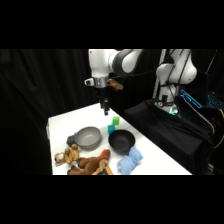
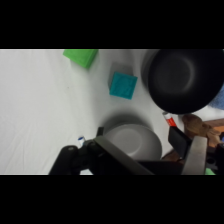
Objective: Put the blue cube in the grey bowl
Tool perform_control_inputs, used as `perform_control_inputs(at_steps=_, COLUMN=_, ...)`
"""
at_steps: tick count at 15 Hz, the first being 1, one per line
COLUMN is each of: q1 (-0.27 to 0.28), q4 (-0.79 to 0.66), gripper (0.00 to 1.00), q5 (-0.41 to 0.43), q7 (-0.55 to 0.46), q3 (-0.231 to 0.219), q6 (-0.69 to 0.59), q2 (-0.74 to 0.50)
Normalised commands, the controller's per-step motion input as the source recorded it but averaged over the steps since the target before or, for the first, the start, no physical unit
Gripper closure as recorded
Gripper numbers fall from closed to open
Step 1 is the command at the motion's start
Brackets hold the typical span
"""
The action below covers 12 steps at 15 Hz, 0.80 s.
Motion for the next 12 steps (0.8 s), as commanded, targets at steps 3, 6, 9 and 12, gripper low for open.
perform_control_inputs(at_steps=3, q1=-0.041, q4=0.06, gripper=0.00, q5=0.045, q7=0.09, q3=-0.025, q6=0.24, q2=0.21)
perform_control_inputs(at_steps=6, q1=-0.032, q4=0.03, gripper=0.00, q5=0.088, q7=0.07, q3=-0.014, q6=0.27, q2=0.19)
perform_control_inputs(at_steps=9, q1=-0.032, q4=-0.04, gripper=0.00, q5=0.160, q7=0.01, q3=0.012, q6=0.31, q2=0.15)
perform_control_inputs(at_steps=12, q1=-0.030, q4=-0.09, gripper=0.00, q5=0.160, q7=-0.01, q3=0.031, q6=0.32, q2=0.11)
